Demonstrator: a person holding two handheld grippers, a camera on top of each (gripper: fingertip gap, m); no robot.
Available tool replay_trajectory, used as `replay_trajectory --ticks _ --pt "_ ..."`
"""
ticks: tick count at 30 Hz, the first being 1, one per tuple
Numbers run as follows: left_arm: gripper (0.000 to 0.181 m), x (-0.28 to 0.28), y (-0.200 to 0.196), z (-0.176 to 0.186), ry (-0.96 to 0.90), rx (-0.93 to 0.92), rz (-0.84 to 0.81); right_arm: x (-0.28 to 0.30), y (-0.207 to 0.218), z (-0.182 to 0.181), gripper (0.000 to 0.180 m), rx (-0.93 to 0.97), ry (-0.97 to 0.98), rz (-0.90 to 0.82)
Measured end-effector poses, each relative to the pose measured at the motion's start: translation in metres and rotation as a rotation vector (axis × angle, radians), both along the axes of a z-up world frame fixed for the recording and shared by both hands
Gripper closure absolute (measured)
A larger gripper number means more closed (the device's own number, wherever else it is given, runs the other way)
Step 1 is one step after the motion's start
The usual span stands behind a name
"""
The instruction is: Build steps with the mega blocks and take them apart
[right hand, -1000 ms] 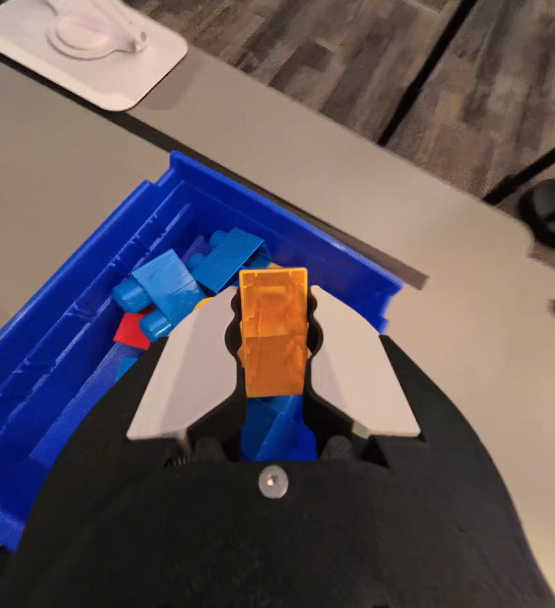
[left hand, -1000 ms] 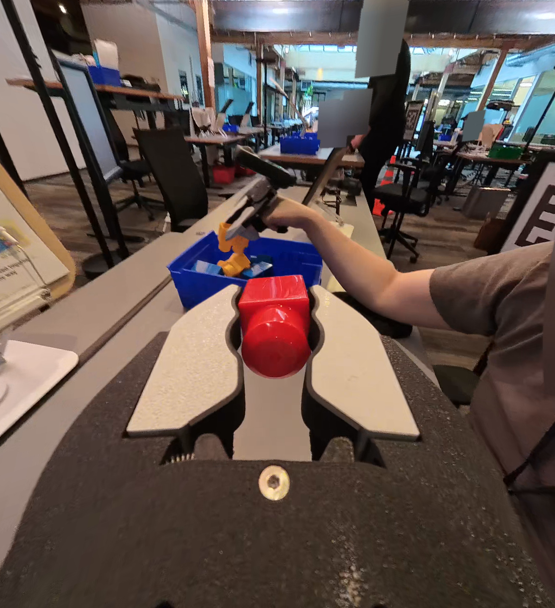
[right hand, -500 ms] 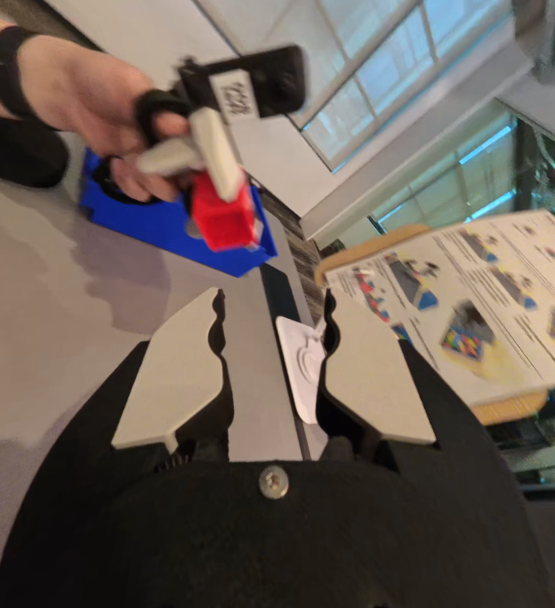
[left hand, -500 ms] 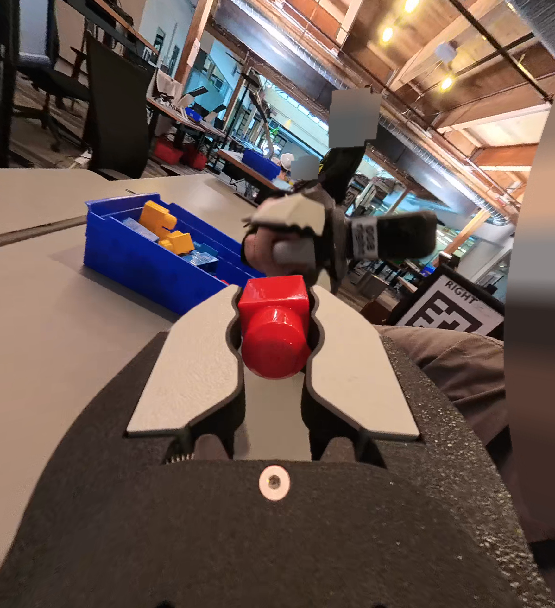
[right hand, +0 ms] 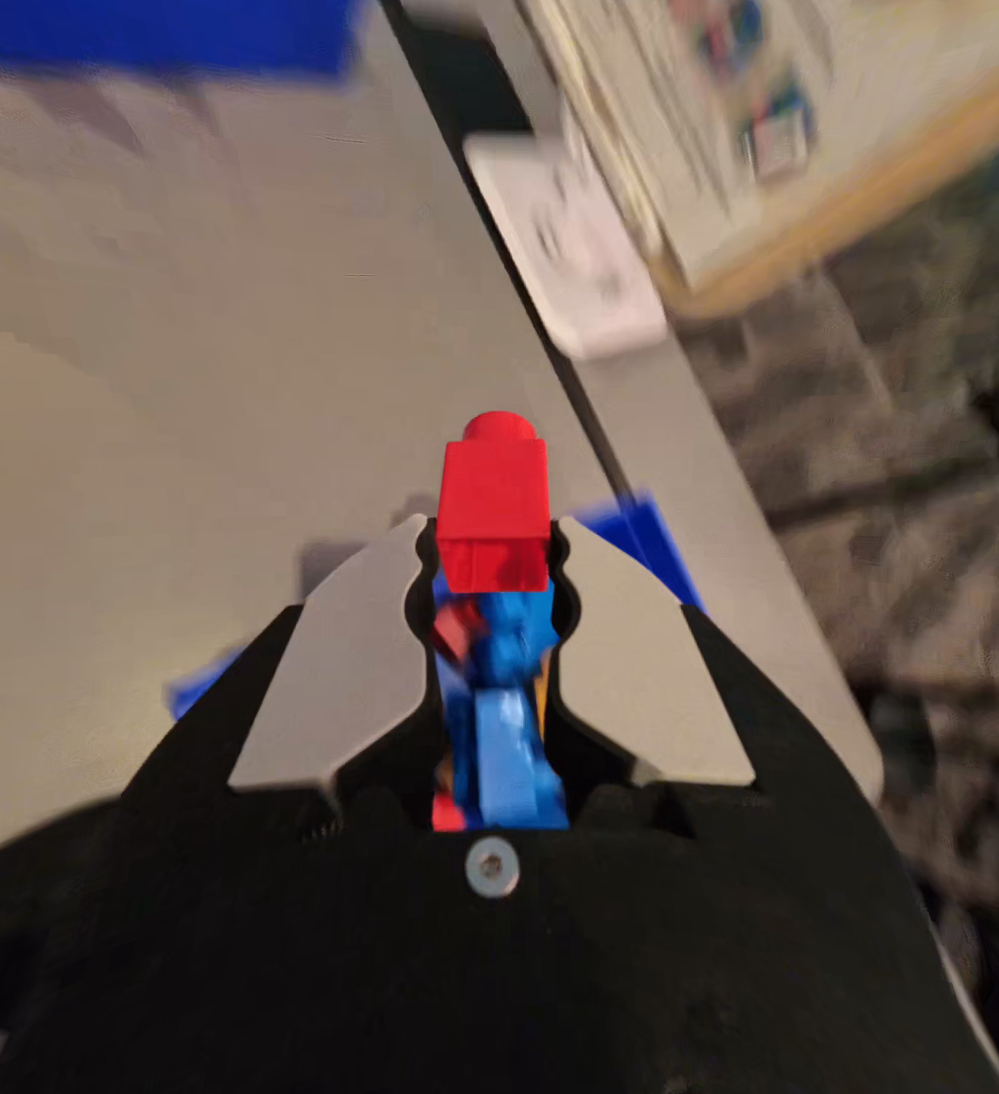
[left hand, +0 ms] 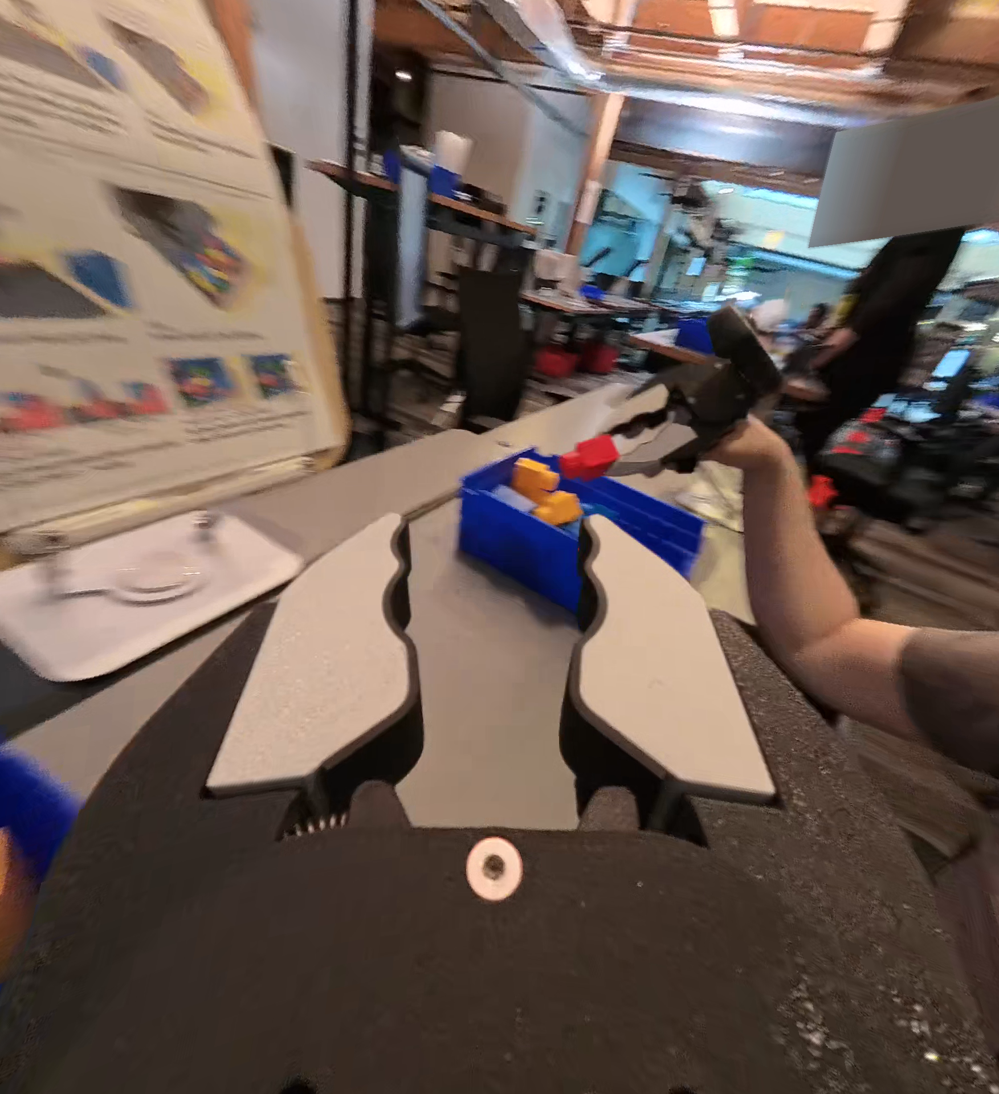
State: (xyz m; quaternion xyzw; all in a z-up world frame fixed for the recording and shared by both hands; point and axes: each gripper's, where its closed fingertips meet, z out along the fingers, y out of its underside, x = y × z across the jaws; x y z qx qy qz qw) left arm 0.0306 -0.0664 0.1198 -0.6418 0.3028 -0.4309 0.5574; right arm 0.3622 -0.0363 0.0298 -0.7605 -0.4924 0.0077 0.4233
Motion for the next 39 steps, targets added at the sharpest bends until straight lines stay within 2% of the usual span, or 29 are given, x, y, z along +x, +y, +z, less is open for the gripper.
replay_trajectory --ticks 3,8,11,14,16,19,22,28,35,39 --pt "0.127 -0.035 0.011 0.003 0.040 -0.018 0.119 0.079 0.030 -0.052 0.143 -0.188 -0.042 -0.262" --pt "0.127 -0.074 0.030 -0.014 0.121 -0.100 0.246 0.102 0.069 -0.084 0.142 -0.223 0.037 -0.397" --pt "0.125 -0.113 0.053 -0.042 0.260 -0.164 0.407 0.108 0.074 -0.077 0.132 -0.157 -0.011 -0.436" --pt "0.122 -0.156 0.078 -0.079 0.392 -0.231 0.564 0.097 0.074 -0.045 0.128 -0.035 0.045 -0.416" --pt "0.124 -0.164 0.094 -0.098 0.395 -0.242 0.565 0.087 0.072 -0.027 0.129 0.018 0.093 -0.395" --pt "0.126 -0.152 0.117 -0.122 0.337 -0.229 0.504 0.077 0.069 -0.019 0.129 0.044 0.093 -0.369" --pt "0.126 -0.131 0.131 -0.147 0.383 -0.211 0.452 0.074 0.069 -0.027 0.129 0.026 0.045 -0.366" --pt "0.128 -0.128 0.146 -0.188 0.566 -0.210 0.496 0.065 0.071 -0.045 0.129 -0.026 -0.025 -0.342" --pt "0.142 -0.123 0.156 -0.217 0.703 -0.238 0.518 0.054 0.074 -0.062 0.129 -0.064 -0.098 -0.307" --pt "0.143 -0.130 0.155 -0.214 0.756 -0.256 0.542 0.047 0.080 -0.050 0.130 0.031 -0.115 -0.286"
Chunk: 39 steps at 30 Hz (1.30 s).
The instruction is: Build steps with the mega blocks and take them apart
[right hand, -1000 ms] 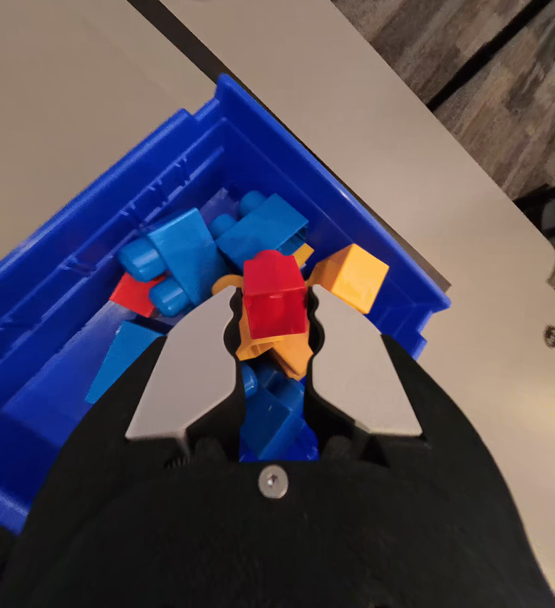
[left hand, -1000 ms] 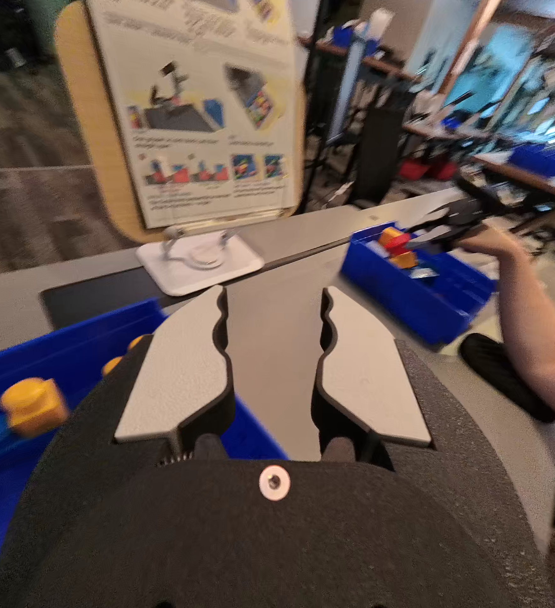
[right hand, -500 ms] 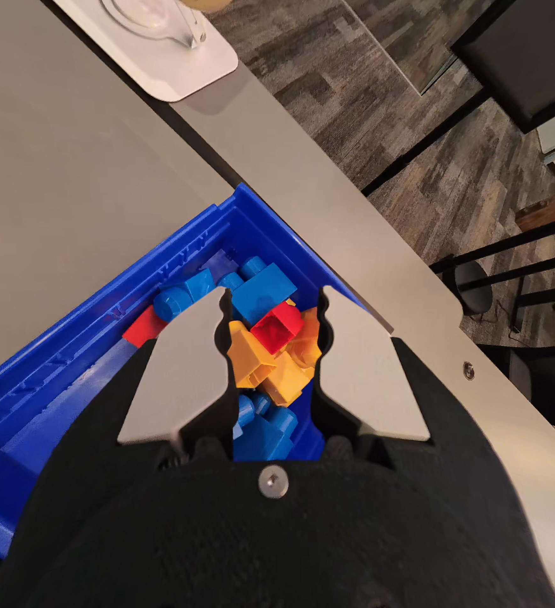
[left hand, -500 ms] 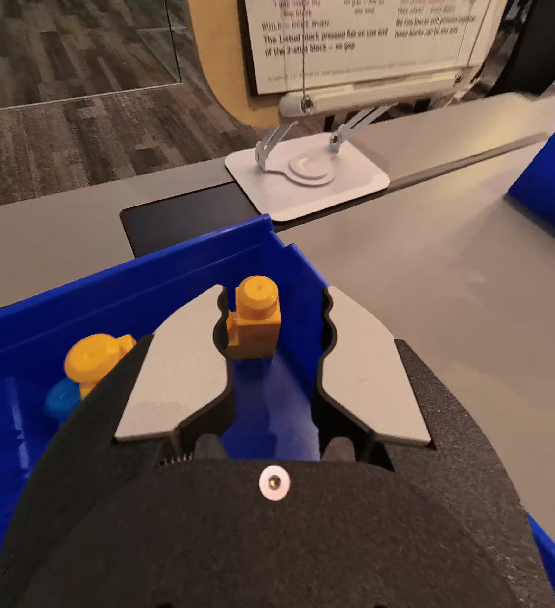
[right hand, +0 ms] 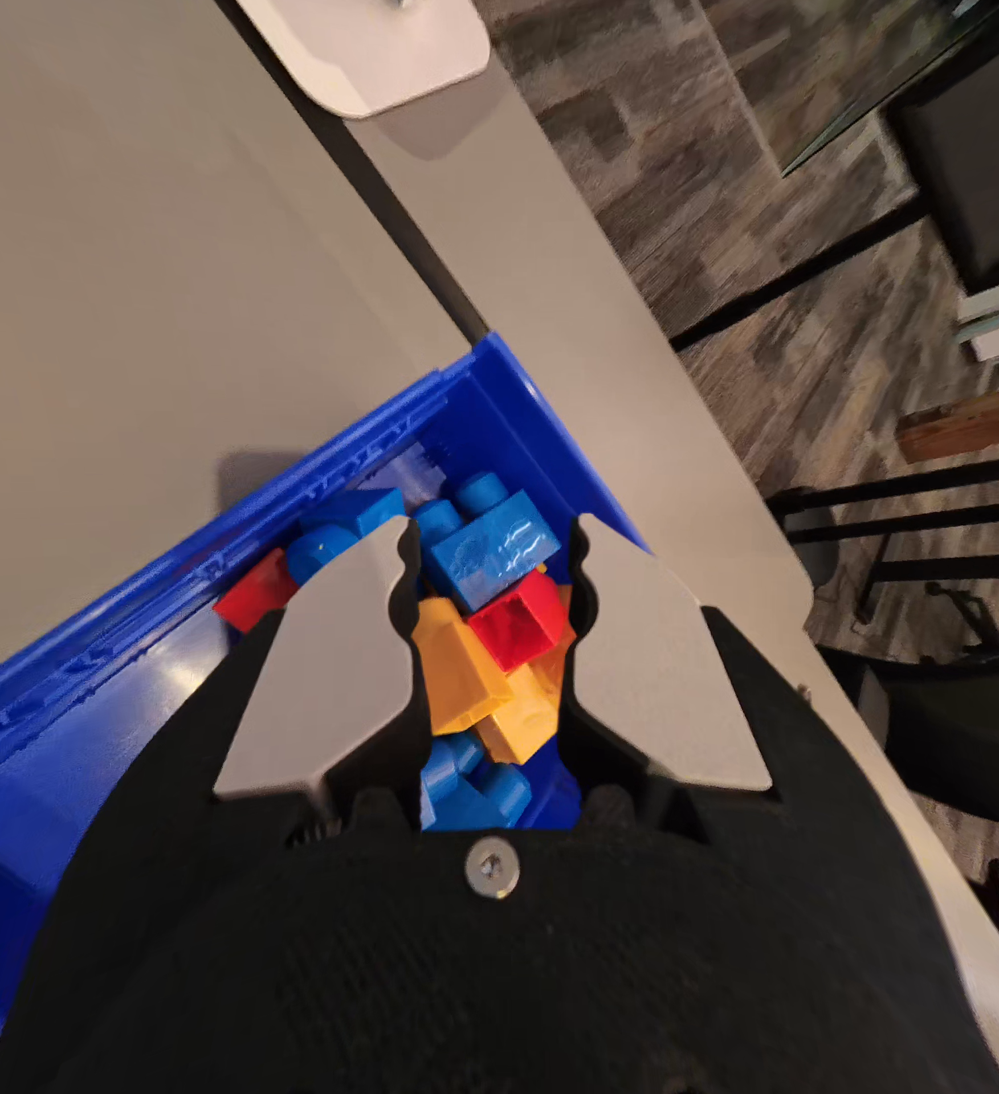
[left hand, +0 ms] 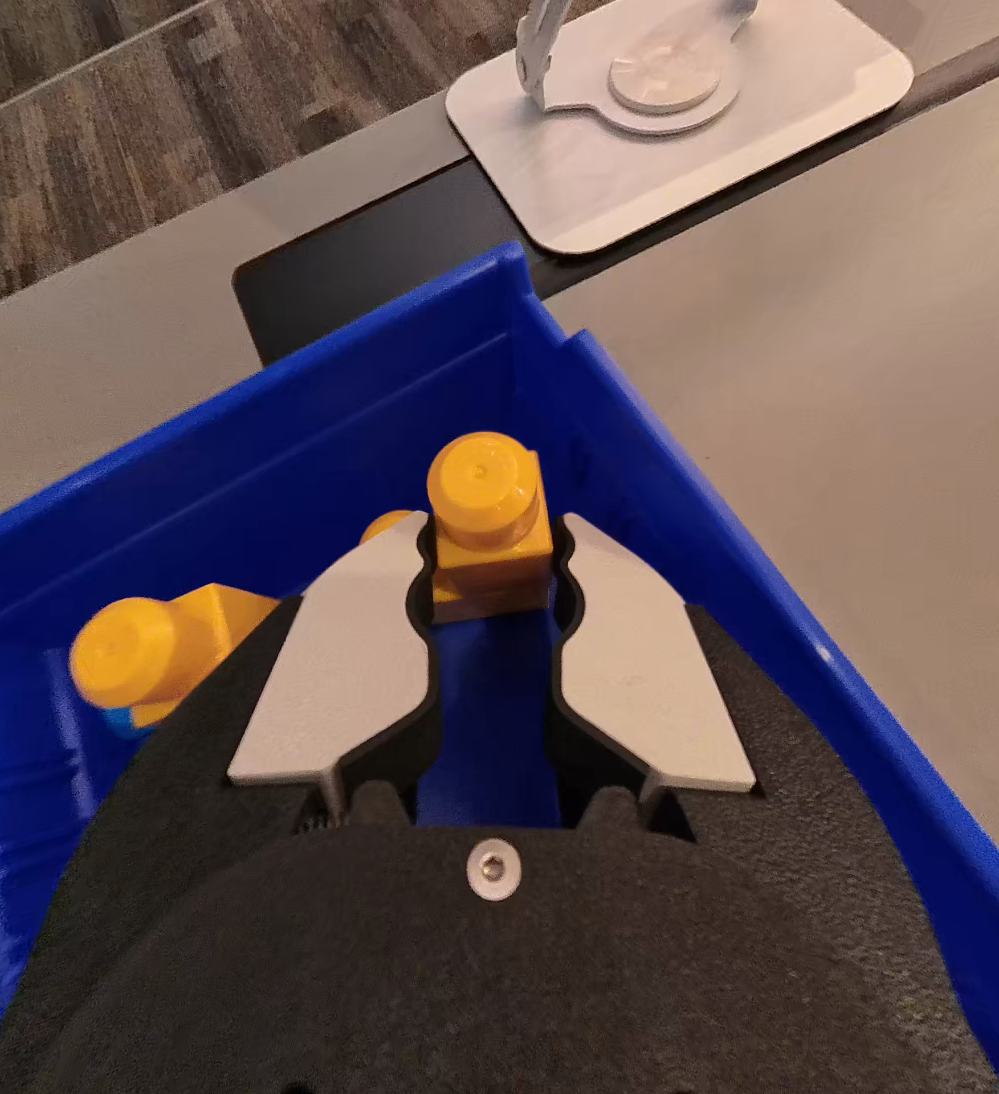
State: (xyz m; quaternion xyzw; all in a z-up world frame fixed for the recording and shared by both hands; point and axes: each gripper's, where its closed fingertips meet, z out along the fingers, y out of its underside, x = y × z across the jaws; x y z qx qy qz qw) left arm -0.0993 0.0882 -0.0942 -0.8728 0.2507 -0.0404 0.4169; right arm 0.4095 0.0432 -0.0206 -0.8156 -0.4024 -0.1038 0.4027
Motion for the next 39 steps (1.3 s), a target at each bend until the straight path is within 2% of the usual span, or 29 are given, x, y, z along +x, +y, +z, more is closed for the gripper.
replay_trajectory --ticks 3,6,9,12,14,17,20,23,26,28,31,33,34,36,39 --pt "0.143 -0.014 -0.006 0.036 -0.004 0.104 0.034 -0.021 0.001 0.021 0.134 0.103 0.040 0.048" --pt "0.143 -0.005 -0.022 0.101 -0.190 0.249 0.022 -0.062 -0.005 0.049 0.134 0.271 0.060 0.166" --pt "0.143 0.036 -0.058 0.164 -0.470 0.334 -0.128 -0.131 -0.030 0.083 0.134 0.517 0.122 0.366" --pt "0.144 0.101 -0.106 0.202 -0.808 0.292 -0.375 -0.201 -0.066 0.088 0.133 0.587 0.244 0.536" --pt "0.144 0.140 -0.129 0.209 -0.977 0.228 -0.475 -0.240 -0.092 0.080 0.123 0.546 0.318 0.646" --pt "0.144 0.184 -0.152 0.199 -1.052 0.125 -0.558 -0.271 -0.121 0.082 0.112 0.499 0.512 0.723" --pt "0.144 0.209 -0.168 0.194 -1.121 0.070 -0.605 -0.279 -0.128 0.084 0.111 0.555 0.563 0.696" --pt "0.143 0.220 -0.174 0.193 -1.226 0.020 -0.573 -0.274 -0.138 0.097 0.143 0.682 0.599 0.707" --pt "0.142 0.218 -0.173 0.194 -1.170 0.067 -0.605 -0.272 -0.133 0.098 0.143 0.553 0.605 0.713" --pt "0.134 0.215 -0.173 0.196 -1.058 0.154 -0.657 -0.266 -0.135 0.105 0.143 0.417 0.728 0.735" --pt "0.124 0.217 -0.180 0.195 -0.869 0.279 -0.712 -0.262 -0.144 0.110 0.143 0.029 1.002 0.808" --pt "0.123 0.228 -0.198 0.193 -0.808 0.274 -0.811 -0.263 -0.156 0.110 0.143 -0.209 1.122 0.885" --pt "0.124 0.234 -0.205 0.190 -0.792 0.256 -0.845 -0.264 -0.158 0.107 0.143 -0.270 1.133 0.907" --pt "0.143 0.237 -0.209 0.187 -0.787 0.239 -0.872 -0.266 -0.165 0.099 0.143 -0.340 1.101 0.963" --pt "0.144 0.236 -0.209 0.189 -0.851 0.160 -0.882 -0.266 -0.167 0.095 0.143 -0.379 1.065 0.970"
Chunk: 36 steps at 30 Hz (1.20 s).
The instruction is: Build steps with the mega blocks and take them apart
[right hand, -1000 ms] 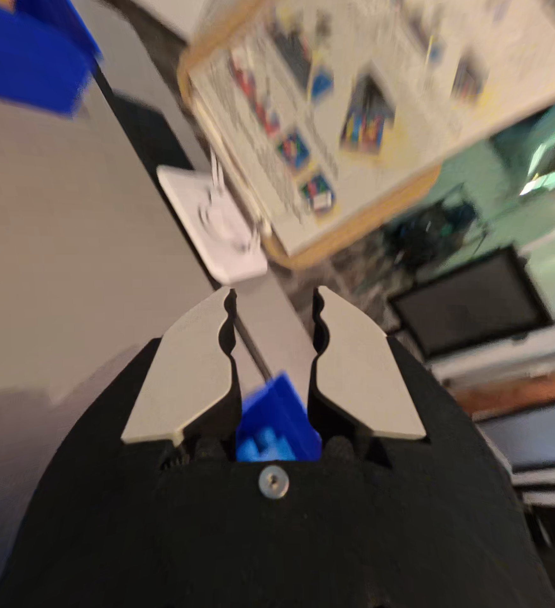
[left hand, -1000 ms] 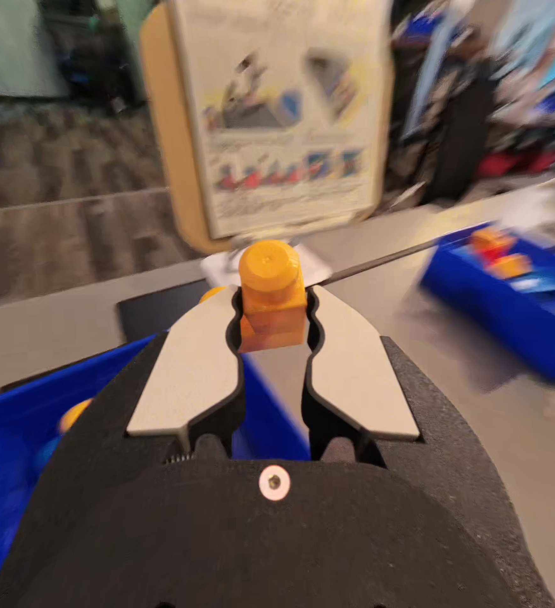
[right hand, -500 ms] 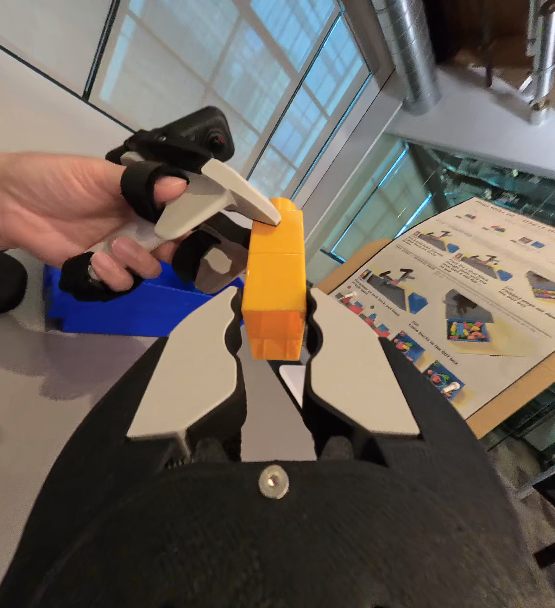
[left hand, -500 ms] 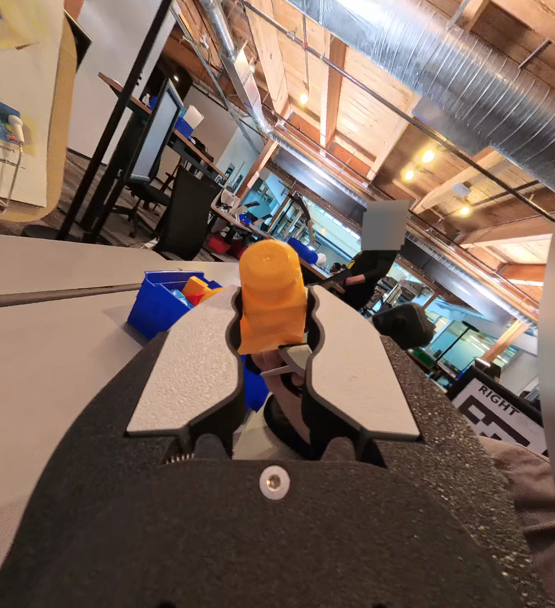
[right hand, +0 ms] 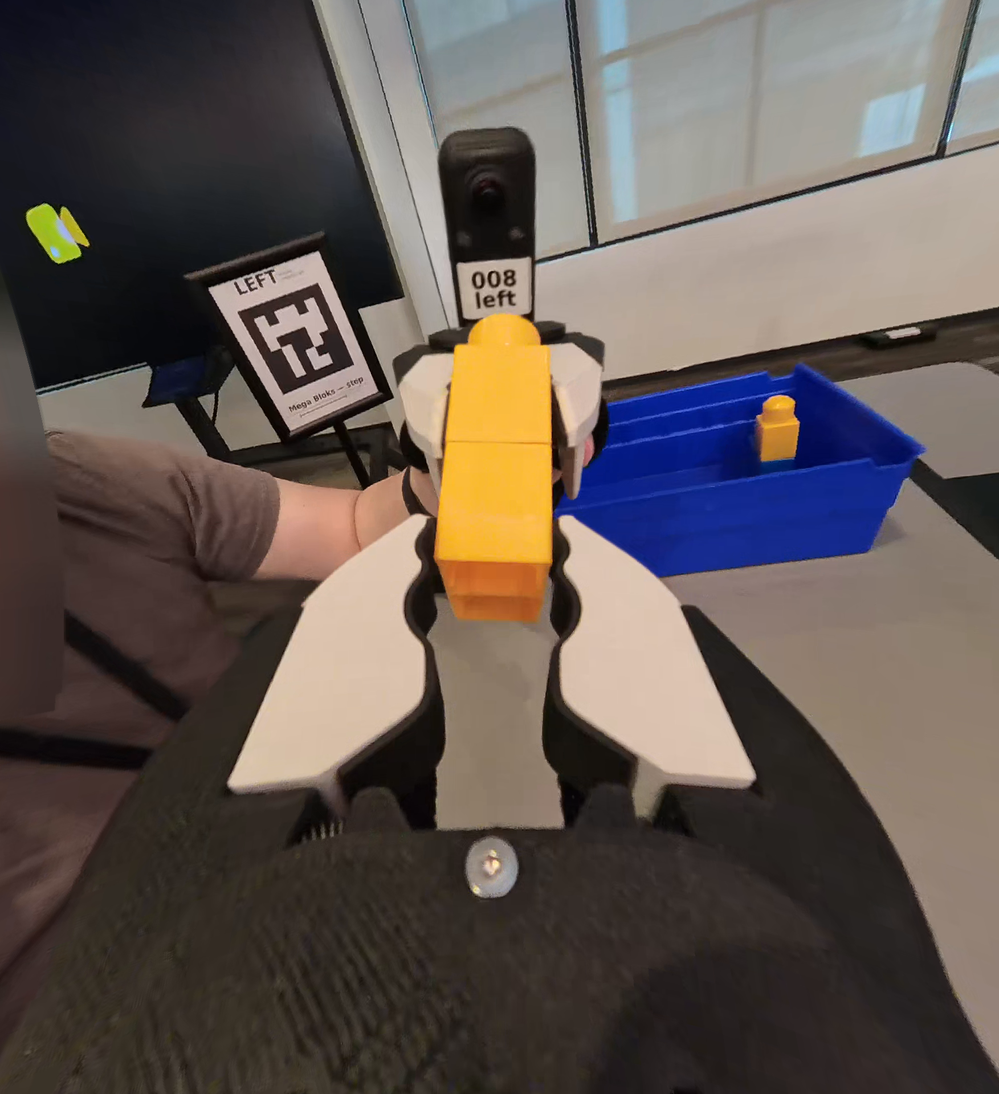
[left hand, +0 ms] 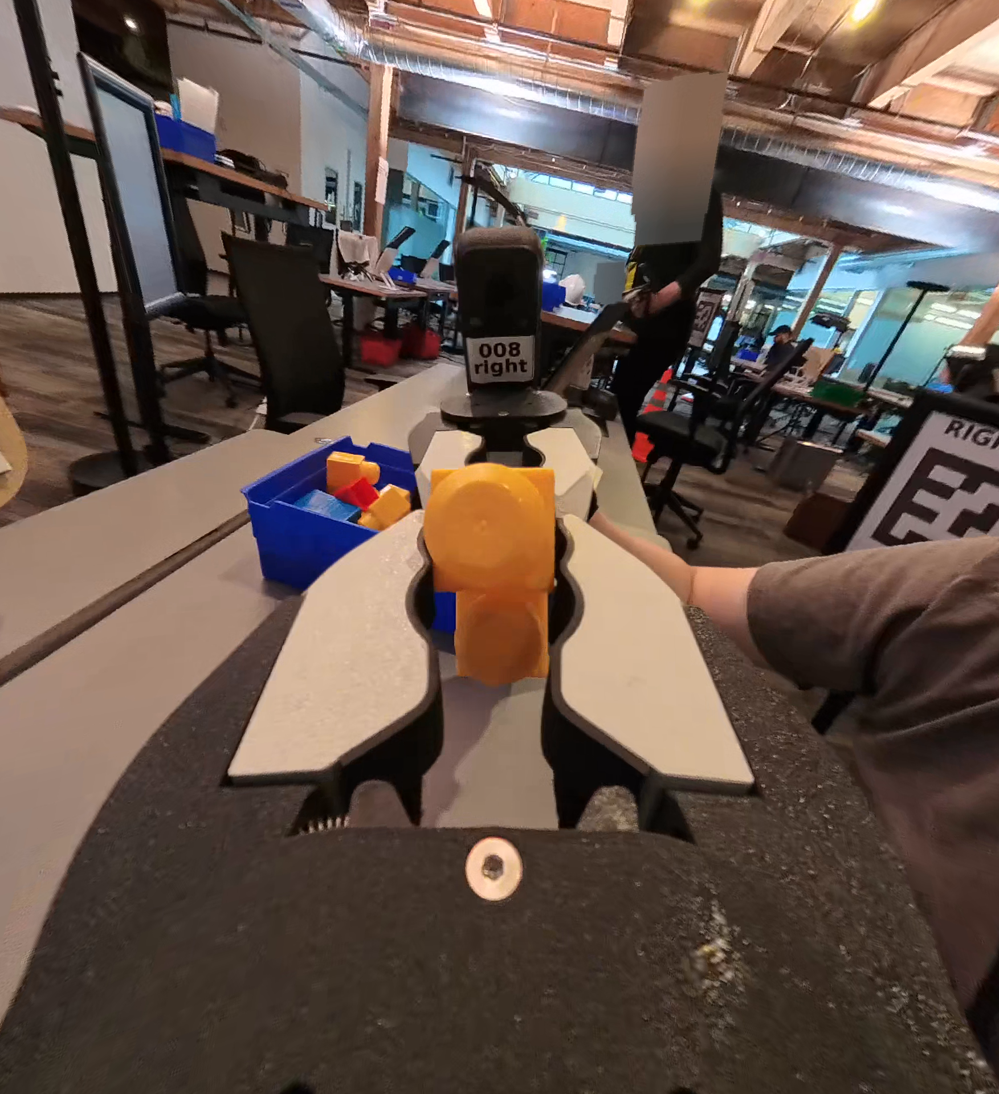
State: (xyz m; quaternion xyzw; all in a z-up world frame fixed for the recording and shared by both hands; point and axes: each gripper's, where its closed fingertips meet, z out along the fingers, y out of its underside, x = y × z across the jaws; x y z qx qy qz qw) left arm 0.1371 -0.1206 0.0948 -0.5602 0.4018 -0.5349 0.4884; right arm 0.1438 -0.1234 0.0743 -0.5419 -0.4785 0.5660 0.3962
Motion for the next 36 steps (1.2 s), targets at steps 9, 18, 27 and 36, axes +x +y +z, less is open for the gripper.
replay_trajectory --ticks 9,18,27,36 --pt "0.143 -0.100 0.023 0.070 -0.273 0.006 0.160 0.159 0.072 0.010 0.143 0.098 -0.294 -0.490" --pt "0.143 -0.021 0.014 -0.009 0.091 -0.054 0.052 0.290 0.160 -0.119 0.142 -0.335 -0.672 -0.927" --pt "0.143 0.006 0.010 -0.051 0.168 -0.270 -0.057 0.065 0.061 -0.002 0.110 0.858 -0.332 -0.487" --pt "0.143 0.012 0.003 -0.022 -0.158 -0.488 -0.143 -0.026 -0.001 -0.007 0.112 1.212 -0.183 -0.456"
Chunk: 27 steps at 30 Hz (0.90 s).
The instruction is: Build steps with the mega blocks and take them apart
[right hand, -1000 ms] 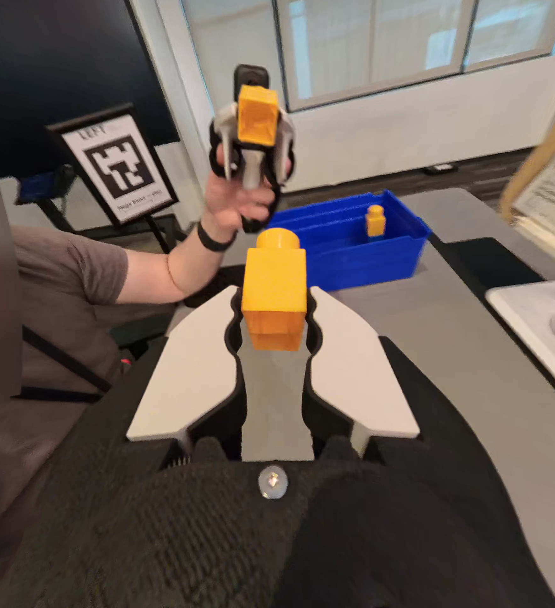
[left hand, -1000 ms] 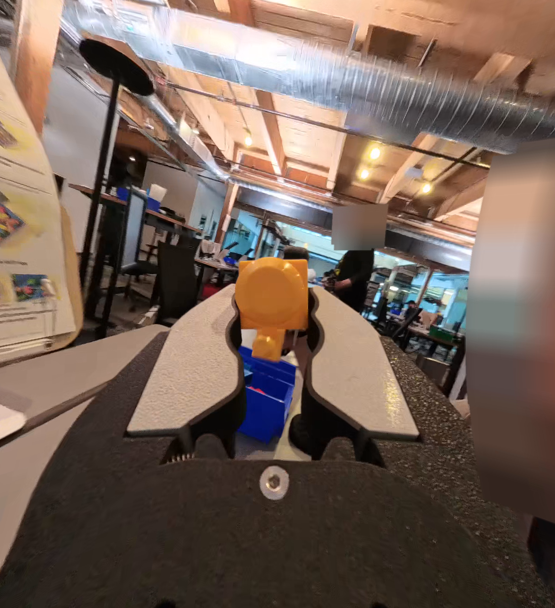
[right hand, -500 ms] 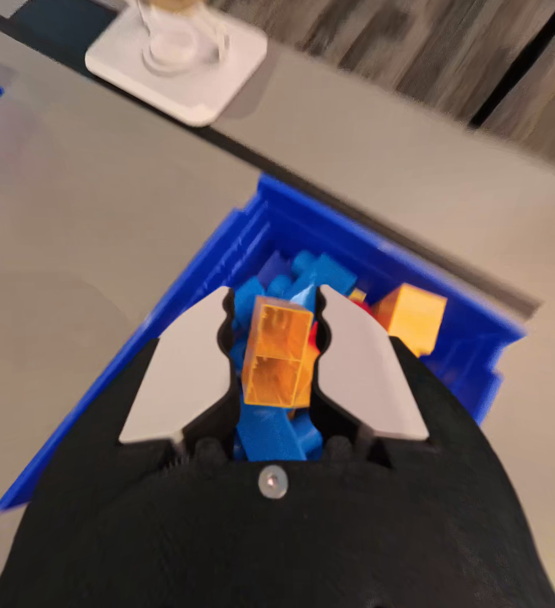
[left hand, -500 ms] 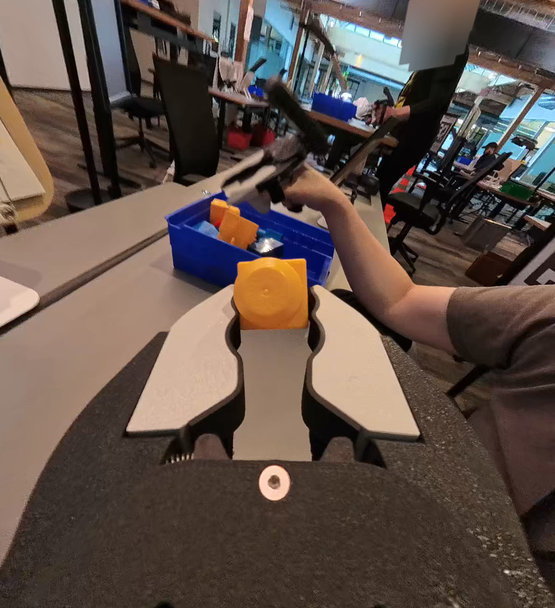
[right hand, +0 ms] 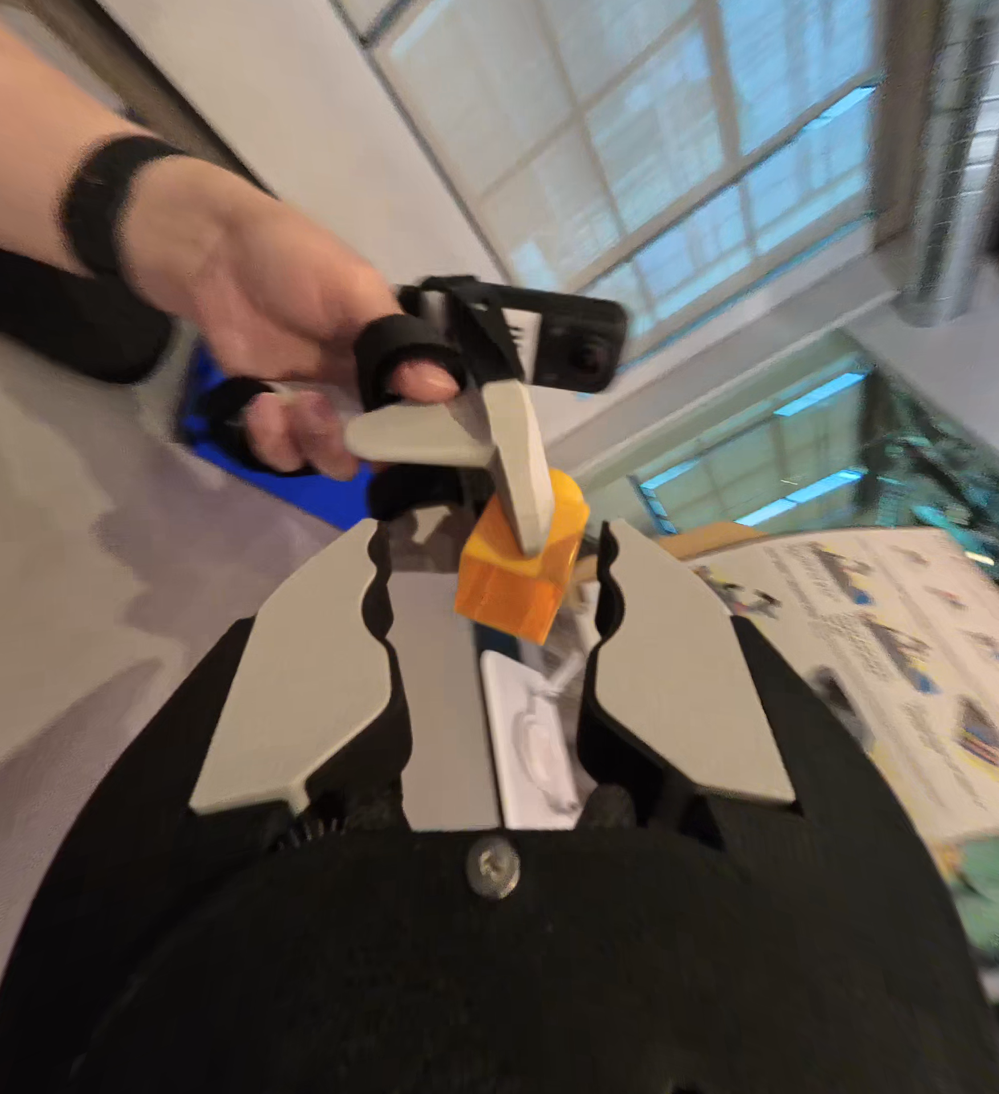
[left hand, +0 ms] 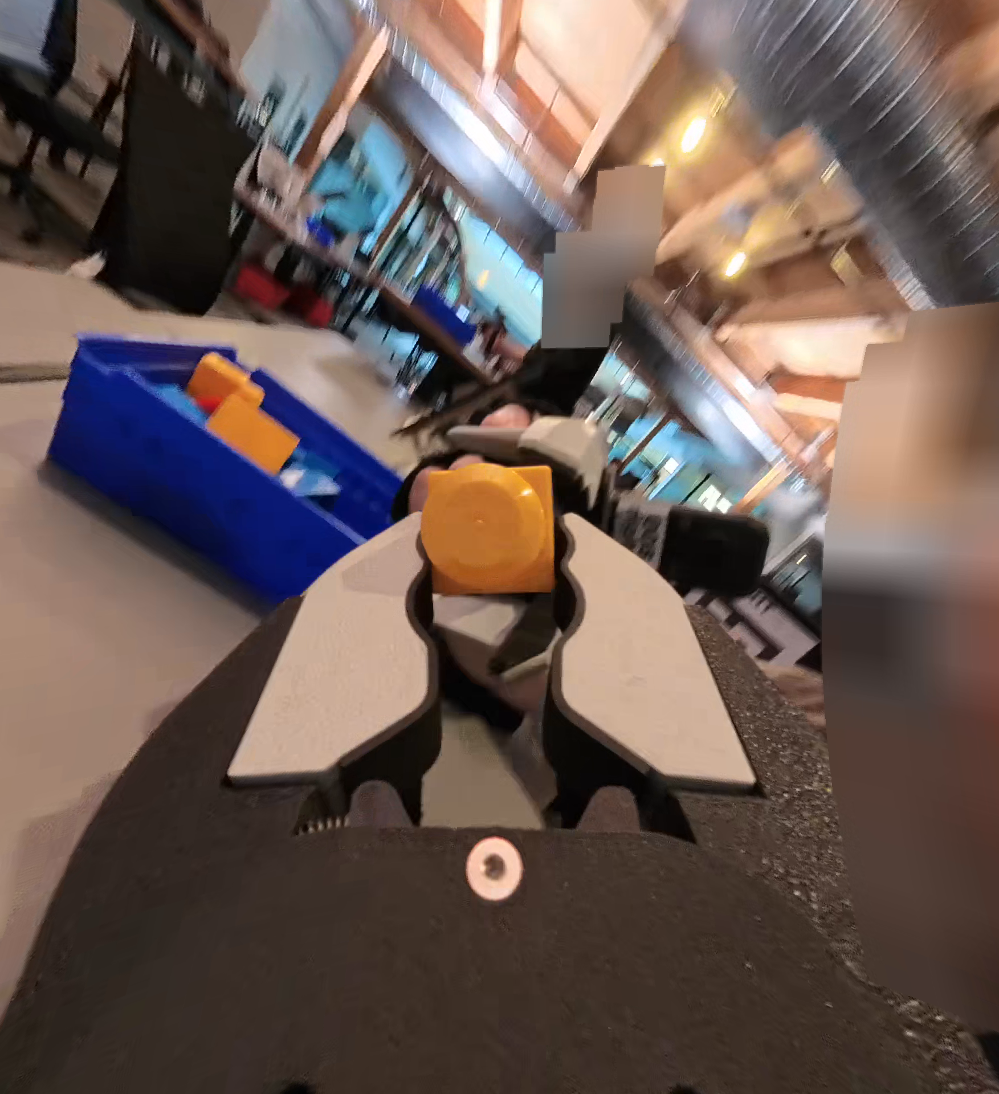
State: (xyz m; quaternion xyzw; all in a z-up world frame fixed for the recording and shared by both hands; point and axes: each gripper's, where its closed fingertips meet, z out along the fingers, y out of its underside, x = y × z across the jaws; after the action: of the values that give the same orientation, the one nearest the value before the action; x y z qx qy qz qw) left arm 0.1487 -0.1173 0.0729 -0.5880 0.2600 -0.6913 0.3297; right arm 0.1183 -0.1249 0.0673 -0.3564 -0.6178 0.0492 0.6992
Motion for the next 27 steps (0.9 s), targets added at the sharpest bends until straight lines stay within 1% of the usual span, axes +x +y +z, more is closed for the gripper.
replay_trajectory --ticks 1,2,3,5,7,8,9,10,11,12,14,15,17,19,21,23,25,27 --pt "0.143 -0.002 0.001 0.005 -0.047 -0.028 0.006 0.000 0.004 0.002 0.116 0.028 0.018 -0.042" --pt "0.143 -0.002 0.001 0.005 -0.058 -0.048 0.001 -0.002 0.006 0.002 0.116 0.034 0.022 -0.067" --pt "0.143 0.000 -0.002 0.004 -0.050 -0.051 -0.014 -0.002 0.010 0.002 0.120 0.036 0.030 -0.104" --pt "0.144 0.005 -0.007 0.002 -0.027 -0.024 -0.039 0.001 0.012 0.007 0.138 0.049 0.039 -0.137" --pt "0.143 0.004 -0.012 0.007 -0.023 0.010 -0.055 0.009 0.012 0.013 0.141 -0.007 0.018 -0.132" --pt "0.138 0.000 -0.013 0.012 -0.010 0.039 -0.061 0.018 0.016 0.019 0.141 -0.030 0.006 -0.152" --pt "0.133 -0.006 -0.011 0.016 0.016 0.082 -0.045 0.034 0.022 0.030 0.141 -0.043 0.008 -0.190" --pt "0.131 -0.015 -0.005 0.021 0.055 0.136 0.006 0.057 0.031 0.043 0.141 -0.068 0.027 -0.249" --pt "0.130 -0.028 0.005 0.026 0.097 0.205 0.085 0.084 0.041 0.051 0.141 -0.148 0.035 -0.308" --pt "0.131 -0.044 0.015 0.032 0.148 0.282 0.181 0.114 0.050 0.049 0.141 -0.292 0.019 -0.361" --pt "0.132 -0.082 0.039 0.041 0.286 0.424 0.402 0.178 0.061 0.028 0.141 -0.595 0.003 -0.452" --pt "0.132 -0.104 0.053 0.043 0.373 0.474 0.522 0.209 0.068 0.015 0.141 -0.685 0.019 -0.506" --pt "0.131 -0.149 0.075 0.041 0.559 0.525 0.713 0.275 0.088 -0.016 0.142 -0.777 0.072 -0.688" --pt "0.130 -0.188 0.089 0.031 0.730 0.517 0.828 0.329 0.104 -0.058 0.142 -0.880 0.096 -0.880" --pt "0.129 -0.219 0.099 0.018 0.857 0.477 0.884 0.355 0.114 -0.094 0.142 -0.975 0.133 -0.962" --pt "0.130 -0.250 0.109 0.001 0.978 0.412 0.935 0.368 0.122 -0.121 0.142 -1.042 0.154 -1.006" --pt "0.130 -0.283 0.120 -0.012 1.075 0.344 1.012 0.378 0.129 -0.128 0.141 -1.041 0.153 -1.077" --pt "0.131 -0.308 0.130 -0.023 1.114 0.295 1.068 0.382 0.135 -0.116 0.137 -0.981 0.194 -1.093"
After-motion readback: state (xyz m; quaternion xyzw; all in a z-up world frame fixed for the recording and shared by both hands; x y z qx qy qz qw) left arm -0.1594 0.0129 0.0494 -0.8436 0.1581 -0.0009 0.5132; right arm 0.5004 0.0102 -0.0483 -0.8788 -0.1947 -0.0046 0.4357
